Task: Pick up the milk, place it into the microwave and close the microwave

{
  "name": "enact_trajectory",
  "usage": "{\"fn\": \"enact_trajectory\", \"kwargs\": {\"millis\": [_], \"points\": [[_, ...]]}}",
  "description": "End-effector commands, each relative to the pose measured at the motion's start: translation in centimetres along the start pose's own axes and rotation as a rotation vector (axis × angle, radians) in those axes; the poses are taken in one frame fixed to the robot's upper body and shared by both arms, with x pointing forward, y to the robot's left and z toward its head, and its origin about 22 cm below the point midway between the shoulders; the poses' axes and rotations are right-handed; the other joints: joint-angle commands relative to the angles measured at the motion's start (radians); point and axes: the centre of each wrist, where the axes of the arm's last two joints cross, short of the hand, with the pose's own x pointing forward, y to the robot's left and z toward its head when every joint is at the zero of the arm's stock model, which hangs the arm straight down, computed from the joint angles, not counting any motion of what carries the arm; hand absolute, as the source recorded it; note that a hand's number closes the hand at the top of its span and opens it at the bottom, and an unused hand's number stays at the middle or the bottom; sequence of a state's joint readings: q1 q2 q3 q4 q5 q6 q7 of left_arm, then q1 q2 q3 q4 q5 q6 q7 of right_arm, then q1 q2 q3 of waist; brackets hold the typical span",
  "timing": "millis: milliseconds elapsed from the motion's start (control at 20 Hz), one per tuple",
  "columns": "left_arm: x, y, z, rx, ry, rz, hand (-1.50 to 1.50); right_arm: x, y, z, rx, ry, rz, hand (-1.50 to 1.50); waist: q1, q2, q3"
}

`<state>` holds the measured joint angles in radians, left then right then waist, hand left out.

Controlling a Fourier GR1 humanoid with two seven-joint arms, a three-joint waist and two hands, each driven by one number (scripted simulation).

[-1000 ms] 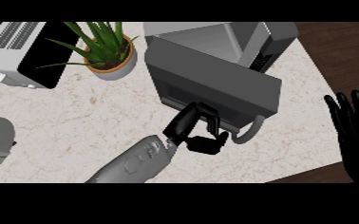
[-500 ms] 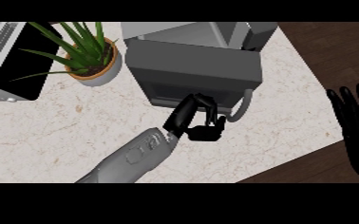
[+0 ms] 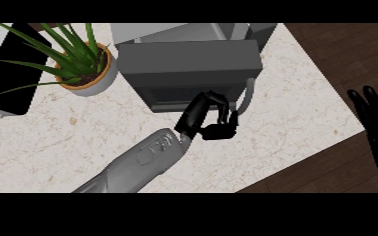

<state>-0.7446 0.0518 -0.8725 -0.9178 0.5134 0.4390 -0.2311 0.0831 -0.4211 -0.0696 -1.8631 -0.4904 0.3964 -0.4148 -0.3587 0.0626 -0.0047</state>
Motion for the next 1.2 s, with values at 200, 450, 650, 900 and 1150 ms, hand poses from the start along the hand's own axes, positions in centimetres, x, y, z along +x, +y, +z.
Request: {"fn": "enact_trajectory", "kwargs": {"millis": [200, 450, 650, 900, 1150], "points": [[5.2, -1.3, -3.6, -0.025, -0.145, 0.002, 1.50, 1.1, -0.6, -1.2, 0.035, -0.005, 0.002, -1.50, -0.034, 0.005, -0.002], [5.7, -1.3, -4.1, -0.005, -0.148, -0.003, 1.50, 1.8, -1.5, -1.6, 0.043, -0.001, 0.015, -1.50, -0.061, 0.011, 0.000], [6.0, -1.0, -4.7, 0.014, -0.132, -0.007, 1.50, 2.5, -2.0, -1.9, 0.050, 0.011, 0.032, -1.50, -0.076, 0.009, 0.000], [6.3, -0.9, -5.1, 0.036, -0.130, -0.008, 1.50, 3.6, -2.8, -2.8, 0.072, 0.001, 0.070, -1.50, -0.086, 0.013, -0.001], [6.8, -0.6, -5.7, 0.063, -0.121, -0.001, 1.50, 3.9, -3.0, -3.2, 0.074, -0.006, 0.057, -1.50, -0.091, 0.020, 0.001]]}}
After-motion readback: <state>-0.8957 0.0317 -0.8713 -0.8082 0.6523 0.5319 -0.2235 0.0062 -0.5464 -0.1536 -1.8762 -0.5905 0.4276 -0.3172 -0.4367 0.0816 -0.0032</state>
